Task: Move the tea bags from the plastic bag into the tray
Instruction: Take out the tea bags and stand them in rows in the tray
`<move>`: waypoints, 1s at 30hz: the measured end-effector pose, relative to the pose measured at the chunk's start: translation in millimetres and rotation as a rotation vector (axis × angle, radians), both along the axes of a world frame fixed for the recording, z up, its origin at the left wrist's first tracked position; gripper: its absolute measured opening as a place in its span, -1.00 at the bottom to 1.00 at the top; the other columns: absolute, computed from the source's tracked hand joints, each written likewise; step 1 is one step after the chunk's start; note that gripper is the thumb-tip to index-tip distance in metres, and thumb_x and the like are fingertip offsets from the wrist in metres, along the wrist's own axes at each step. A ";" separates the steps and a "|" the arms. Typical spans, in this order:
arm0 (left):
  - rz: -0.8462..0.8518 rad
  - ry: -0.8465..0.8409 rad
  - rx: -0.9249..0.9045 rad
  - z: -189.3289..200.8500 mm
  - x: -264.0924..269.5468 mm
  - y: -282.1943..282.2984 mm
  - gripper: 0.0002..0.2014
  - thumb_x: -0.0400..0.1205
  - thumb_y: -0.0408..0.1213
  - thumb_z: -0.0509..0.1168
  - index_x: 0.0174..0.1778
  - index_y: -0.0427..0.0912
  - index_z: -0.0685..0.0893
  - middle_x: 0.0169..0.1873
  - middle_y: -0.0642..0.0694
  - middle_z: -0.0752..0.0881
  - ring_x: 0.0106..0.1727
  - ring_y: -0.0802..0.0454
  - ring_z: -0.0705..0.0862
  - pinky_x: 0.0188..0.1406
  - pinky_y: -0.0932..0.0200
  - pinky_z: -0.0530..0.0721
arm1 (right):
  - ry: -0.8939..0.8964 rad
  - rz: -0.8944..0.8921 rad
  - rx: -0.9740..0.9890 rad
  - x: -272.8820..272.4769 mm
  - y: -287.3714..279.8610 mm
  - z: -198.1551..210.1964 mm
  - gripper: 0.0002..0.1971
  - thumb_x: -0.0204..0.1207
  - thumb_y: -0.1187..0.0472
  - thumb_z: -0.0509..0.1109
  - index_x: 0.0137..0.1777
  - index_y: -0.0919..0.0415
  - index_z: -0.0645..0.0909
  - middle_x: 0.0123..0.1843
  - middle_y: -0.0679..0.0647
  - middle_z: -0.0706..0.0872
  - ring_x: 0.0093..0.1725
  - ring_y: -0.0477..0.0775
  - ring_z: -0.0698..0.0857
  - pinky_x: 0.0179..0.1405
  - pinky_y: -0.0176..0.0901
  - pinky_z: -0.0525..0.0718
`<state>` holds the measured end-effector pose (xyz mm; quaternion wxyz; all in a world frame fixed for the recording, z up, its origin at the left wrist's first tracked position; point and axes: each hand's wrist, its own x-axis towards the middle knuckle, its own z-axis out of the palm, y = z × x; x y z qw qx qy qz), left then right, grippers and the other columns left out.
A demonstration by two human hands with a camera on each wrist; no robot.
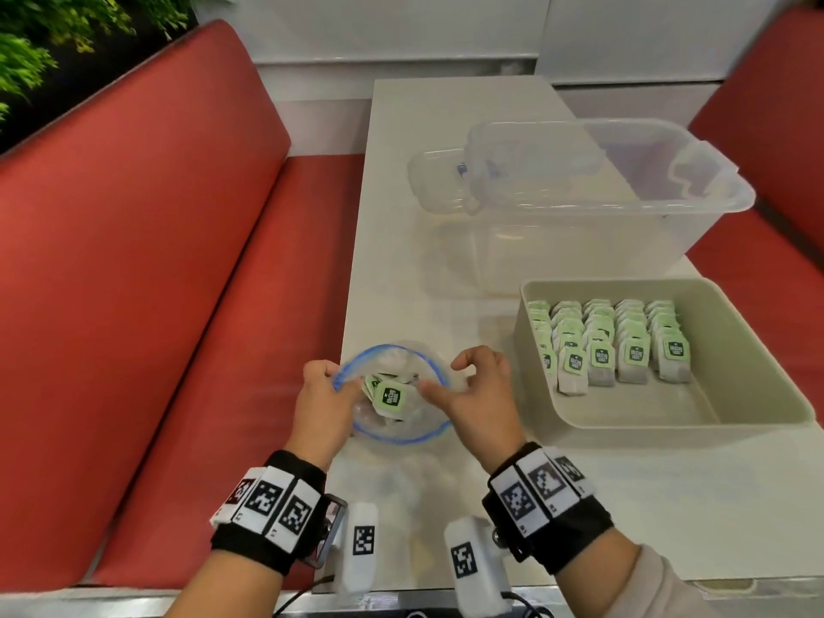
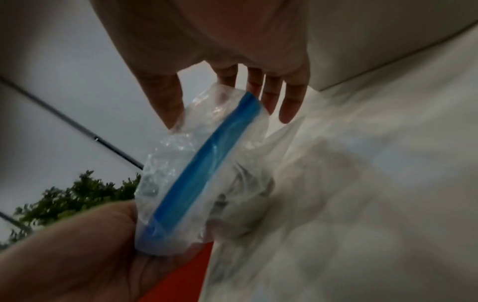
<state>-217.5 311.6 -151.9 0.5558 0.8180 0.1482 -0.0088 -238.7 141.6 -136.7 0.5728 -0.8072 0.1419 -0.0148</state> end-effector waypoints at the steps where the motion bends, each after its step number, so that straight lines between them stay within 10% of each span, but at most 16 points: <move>1: 0.012 0.010 0.002 0.2 0.5 -2.6 -0.88 0.57 -0.44 0.20 -0.03 -0.25 0.41 -0.29 -0.06 0.51 -0.28 -0.04 0.49 -0.29 0.00 0.52 | -0.025 0.022 -0.065 -2.8 0.4 -0.4 -0.68 0.30 0.32 0.52 -0.14 0.04 0.42 0.01 -0.11 0.36 -0.16 -0.26 0.47 -0.22 -0.56 0.42; 7: -0.046 -0.216 0.214 6.2 -3.1 -6.1 -0.74 0.51 -0.59 0.21 -0.02 -0.18 0.42 0.23 -0.08 0.51 0.23 -0.03 0.50 0.15 0.15 0.47 | -0.110 0.057 -0.233 -5.5 -6.0 -5.2 -0.60 0.27 0.66 0.16 -0.44 0.13 0.55 0.13 0.09 0.48 -0.02 -0.11 0.53 -0.12 -0.60 0.34; 11: -0.293 -0.387 0.470 5.7 -5.9 -3.3 -0.50 0.41 -0.72 0.12 -0.39 0.07 0.62 0.42 0.14 0.38 0.57 0.05 0.15 0.35 0.32 0.35 | 0.055 0.212 -0.504 -6.3 -13.4 1.2 -0.54 0.39 0.56 0.17 0.17 0.16 0.65 0.59 0.04 0.22 0.33 0.03 0.56 0.10 -0.42 0.43; 14: -0.434 -0.195 0.709 7.2 -6.9 -2.7 -0.38 0.53 -0.66 0.06 0.14 0.18 0.69 0.61 0.08 0.09 0.63 0.00 -0.10 0.33 0.14 0.47 | 0.153 0.301 -0.559 -9.8 -10.9 10.9 -0.35 0.42 0.51 0.19 0.52 0.12 0.36 0.68 0.10 0.01 0.50 0.12 0.44 0.33 -0.20 0.47; 20: -0.468 -0.041 0.625 8.8 -5.4 -10.6 -0.33 0.49 -0.46 0.29 0.52 0.05 0.36 0.64 -0.07 0.02 0.61 -0.11 0.08 0.46 0.06 0.37 | 0.145 0.351 -0.815 -12.2 -6.1 17.5 -0.41 0.40 0.42 0.27 0.47 0.13 0.39 0.65 0.20 0.07 0.37 0.26 0.49 0.18 -0.02 0.54; 24: -0.494 -0.058 0.533 2.9 -3.1 -15.8 -0.24 0.38 -0.41 0.45 0.51 -0.15 0.33 0.58 -0.14 0.21 0.61 0.04 0.18 0.50 0.31 0.19 | -0.259 0.386 -0.935 -1.7 7.4 25.7 -0.62 0.07 0.41 0.49 -0.07 0.12 0.75 -0.02 0.14 0.68 -0.11 0.22 0.68 -0.24 -0.02 0.58; 30: -0.523 -0.059 0.509 -3.5 -1.7 -18.3 -0.27 0.29 -0.49 0.42 0.43 -0.22 0.42 0.47 -0.14 0.37 0.56 0.01 0.28 0.37 0.52 0.16 | -0.088 0.640 -0.838 10.3 27.9 12.2 -0.56 0.52 0.29 0.28 0.41 0.10 0.47 0.19 0.09 0.62 0.12 0.14 0.65 0.03 -0.05 0.61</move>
